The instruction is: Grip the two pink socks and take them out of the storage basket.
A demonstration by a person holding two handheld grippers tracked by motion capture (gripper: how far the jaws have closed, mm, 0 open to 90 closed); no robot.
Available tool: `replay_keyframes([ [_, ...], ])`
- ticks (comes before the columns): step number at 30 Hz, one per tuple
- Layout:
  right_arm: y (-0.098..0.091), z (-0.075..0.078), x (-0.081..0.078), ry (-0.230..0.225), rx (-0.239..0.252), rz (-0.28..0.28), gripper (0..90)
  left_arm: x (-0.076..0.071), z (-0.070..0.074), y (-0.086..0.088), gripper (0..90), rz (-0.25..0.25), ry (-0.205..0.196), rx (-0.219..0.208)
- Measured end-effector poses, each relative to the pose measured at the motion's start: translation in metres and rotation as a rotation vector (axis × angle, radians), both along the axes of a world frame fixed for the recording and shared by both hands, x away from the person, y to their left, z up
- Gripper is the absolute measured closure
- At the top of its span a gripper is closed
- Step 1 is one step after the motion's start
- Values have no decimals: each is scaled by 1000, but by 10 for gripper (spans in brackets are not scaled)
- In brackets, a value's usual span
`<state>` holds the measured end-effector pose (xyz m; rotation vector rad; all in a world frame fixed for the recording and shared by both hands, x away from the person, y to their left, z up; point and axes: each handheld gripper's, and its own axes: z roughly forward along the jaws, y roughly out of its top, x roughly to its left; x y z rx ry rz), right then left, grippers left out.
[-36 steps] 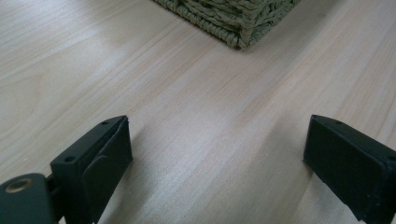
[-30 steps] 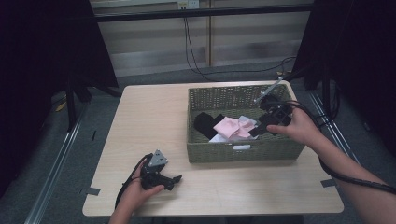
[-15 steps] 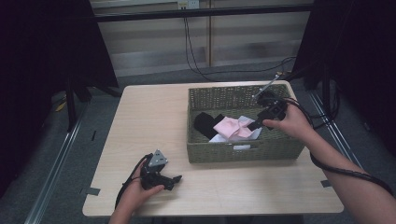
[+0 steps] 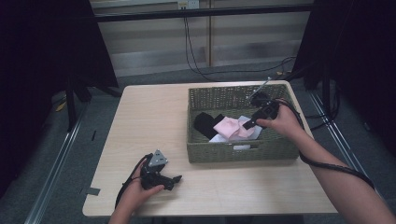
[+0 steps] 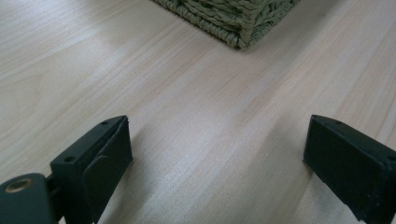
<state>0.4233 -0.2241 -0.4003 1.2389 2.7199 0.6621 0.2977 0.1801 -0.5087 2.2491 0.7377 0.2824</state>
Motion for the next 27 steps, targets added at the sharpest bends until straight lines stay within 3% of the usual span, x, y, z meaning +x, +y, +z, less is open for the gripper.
replay_keyframes([
  [24, 15, -30, 7, 23, -51, 49, 418, 0, 0, 0, 71, 0, 0, -4],
  [27, 19, -34, 7, 24, -78, 50, 460, 0, 0, 0, 71, 0, 0, -4],
])
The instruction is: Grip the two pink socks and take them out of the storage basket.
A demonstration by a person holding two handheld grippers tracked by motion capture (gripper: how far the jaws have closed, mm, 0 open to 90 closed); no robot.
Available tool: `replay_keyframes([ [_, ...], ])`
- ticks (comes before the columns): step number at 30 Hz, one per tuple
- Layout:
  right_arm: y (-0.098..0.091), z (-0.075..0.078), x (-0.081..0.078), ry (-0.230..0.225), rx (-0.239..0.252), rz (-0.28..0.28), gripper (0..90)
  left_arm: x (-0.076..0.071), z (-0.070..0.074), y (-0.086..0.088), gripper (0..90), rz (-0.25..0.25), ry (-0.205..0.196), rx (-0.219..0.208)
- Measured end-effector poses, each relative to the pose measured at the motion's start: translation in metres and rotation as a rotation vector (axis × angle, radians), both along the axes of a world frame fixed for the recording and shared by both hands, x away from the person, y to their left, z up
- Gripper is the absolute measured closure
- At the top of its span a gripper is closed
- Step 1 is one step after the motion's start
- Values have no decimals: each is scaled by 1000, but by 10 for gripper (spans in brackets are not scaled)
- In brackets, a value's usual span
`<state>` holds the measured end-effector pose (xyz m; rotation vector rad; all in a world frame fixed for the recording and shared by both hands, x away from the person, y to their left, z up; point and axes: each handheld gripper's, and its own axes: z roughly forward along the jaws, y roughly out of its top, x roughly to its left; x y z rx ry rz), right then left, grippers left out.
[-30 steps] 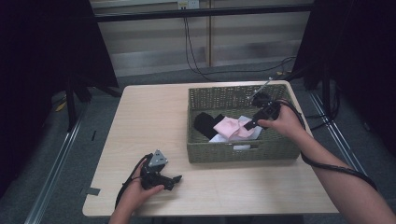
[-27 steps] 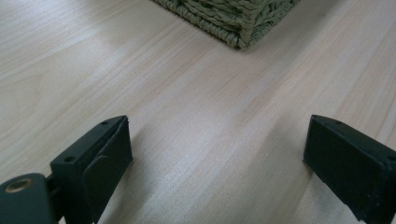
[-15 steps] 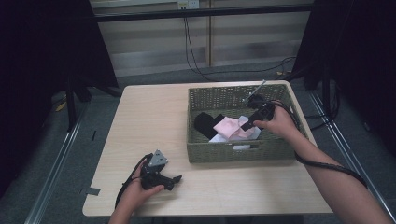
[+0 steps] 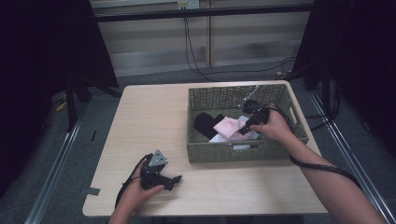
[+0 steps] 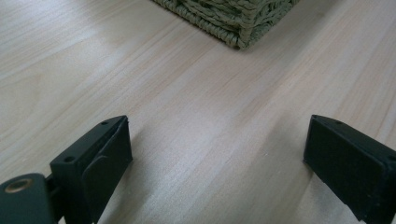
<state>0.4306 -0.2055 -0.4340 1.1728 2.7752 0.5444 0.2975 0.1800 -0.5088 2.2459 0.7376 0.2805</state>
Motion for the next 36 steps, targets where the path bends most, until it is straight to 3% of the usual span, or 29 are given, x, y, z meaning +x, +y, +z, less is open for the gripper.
replay_keyframes([
  [1, 2, -2, 0, 3, -9, 3, 487, 0, 0, 0, 71, 0, 0, 0],
  [2, 2, -4, 1, -2, -31, 21, 595, 0, 0, 0, 71, 0, 0, 0],
  [3, 3, -5, 1, 5, -37, 25, 644, 0, 0, 0, 71, 0, 0, 0],
  [4, 3, -5, 1, 5, -37, 25, 644, 0, 0, 0, 71, 0, 0, 0],
  [5, 2, -5, 0, 12, -42, 18, 744, 0, 0, 0, 71, 0, 0, 0],
  [7, -1, -2, 1, 27, -22, 4, 812, 0, 0, 0, 71, 1, 3, -3],
  [10, -6, 5, 1, 50, 7, -10, 835, 0, 0, 0, 71, 0, 0, 0],
  [36, -33, 57, -2, 34, 13, -24, 839, 0, 1, 0, 71, -2, -2, 7],
])
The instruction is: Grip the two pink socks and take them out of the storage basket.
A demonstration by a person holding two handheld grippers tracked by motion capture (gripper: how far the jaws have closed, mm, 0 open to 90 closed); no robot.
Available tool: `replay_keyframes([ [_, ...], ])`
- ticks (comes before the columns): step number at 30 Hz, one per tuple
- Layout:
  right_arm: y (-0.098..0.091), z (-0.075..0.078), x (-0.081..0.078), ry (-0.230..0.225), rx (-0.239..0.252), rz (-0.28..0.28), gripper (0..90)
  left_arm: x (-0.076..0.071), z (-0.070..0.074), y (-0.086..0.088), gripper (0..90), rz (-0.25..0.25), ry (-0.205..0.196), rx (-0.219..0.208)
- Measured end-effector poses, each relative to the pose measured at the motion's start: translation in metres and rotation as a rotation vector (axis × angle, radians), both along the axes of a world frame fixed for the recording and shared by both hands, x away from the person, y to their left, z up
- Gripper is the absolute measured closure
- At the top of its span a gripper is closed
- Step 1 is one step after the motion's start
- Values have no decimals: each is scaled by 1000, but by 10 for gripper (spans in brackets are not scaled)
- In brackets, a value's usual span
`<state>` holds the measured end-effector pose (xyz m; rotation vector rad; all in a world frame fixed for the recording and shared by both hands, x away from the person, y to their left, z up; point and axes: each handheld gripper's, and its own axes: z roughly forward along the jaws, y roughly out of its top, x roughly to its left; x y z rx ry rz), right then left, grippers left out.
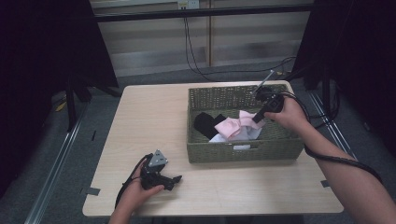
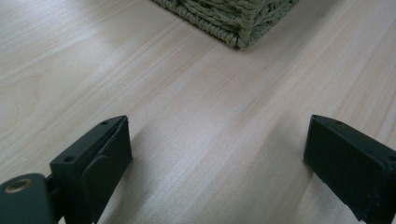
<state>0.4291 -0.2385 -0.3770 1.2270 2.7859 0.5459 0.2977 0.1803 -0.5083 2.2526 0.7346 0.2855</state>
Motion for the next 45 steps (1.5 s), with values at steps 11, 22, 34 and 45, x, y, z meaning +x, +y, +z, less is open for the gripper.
replay_keyframes([
  [11, -11, 22, -8, -21, 33, 2, 839, 0, 0, 0, 71, -2, 6, -5],
  [22, -8, 37, -24, -33, 49, 51, 839, 0, 0, 0, 71, -2, 5, -4],
  [34, -11, 50, -43, -44, 82, 97, 838, 0, 0, 0, 71, -3, 4, -5],
  [45, -5, 60, -66, -62, 100, 173, 838, 0, 0, 0, 71, -2, 1, -3],
])
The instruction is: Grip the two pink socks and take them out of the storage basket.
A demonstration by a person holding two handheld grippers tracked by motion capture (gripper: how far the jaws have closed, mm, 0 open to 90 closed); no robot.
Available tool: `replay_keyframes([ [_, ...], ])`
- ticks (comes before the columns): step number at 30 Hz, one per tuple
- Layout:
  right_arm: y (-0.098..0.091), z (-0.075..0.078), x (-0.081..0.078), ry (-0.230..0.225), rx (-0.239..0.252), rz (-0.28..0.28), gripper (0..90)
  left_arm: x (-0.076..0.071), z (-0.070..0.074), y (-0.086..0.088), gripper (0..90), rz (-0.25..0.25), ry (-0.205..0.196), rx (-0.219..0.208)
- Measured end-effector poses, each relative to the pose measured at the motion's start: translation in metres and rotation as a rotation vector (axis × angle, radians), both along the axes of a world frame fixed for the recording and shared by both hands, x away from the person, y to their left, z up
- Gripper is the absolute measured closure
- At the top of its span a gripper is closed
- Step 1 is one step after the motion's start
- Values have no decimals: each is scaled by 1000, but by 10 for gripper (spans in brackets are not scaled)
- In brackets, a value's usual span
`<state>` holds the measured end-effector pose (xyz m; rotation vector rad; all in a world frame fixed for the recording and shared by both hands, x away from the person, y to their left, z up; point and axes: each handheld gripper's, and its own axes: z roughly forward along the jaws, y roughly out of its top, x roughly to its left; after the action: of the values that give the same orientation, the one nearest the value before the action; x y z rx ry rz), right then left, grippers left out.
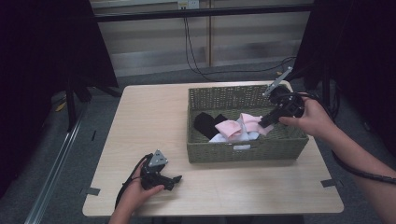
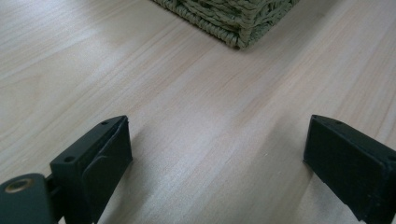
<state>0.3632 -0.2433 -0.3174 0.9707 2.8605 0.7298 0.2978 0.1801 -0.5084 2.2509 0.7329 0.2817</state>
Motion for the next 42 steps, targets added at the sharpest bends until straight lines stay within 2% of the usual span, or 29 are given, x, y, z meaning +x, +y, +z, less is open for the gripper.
replay_keyframes([
  [8, 4, 9, -15, -12, 16, 46, 838, 0, 0, 0, 71, 2, 2, -4],
  [11, 5, 12, -22, -24, 37, 71, 838, 0, 0, 0, 71, 1, 1, -4],
  [18, 12, 10, -35, -20, 45, 108, 836, 0, -1, 0, 71, 3, 4, -7],
  [25, 22, 2, -47, -11, 59, 150, 834, 0, 0, 0, 71, 2, 2, -3],
  [33, 33, -18, -60, 20, 48, 196, 830, 0, 0, 0, 71, -4, 2, 4],
  [40, 36, -31, -64, 22, 51, 198, 830, 0, 0, 0, 71, 1, 2, -3],
  [42, 37, -39, -64, 37, 45, 201, 829, 0, 0, 0, 71, -4, 2, 3],
])
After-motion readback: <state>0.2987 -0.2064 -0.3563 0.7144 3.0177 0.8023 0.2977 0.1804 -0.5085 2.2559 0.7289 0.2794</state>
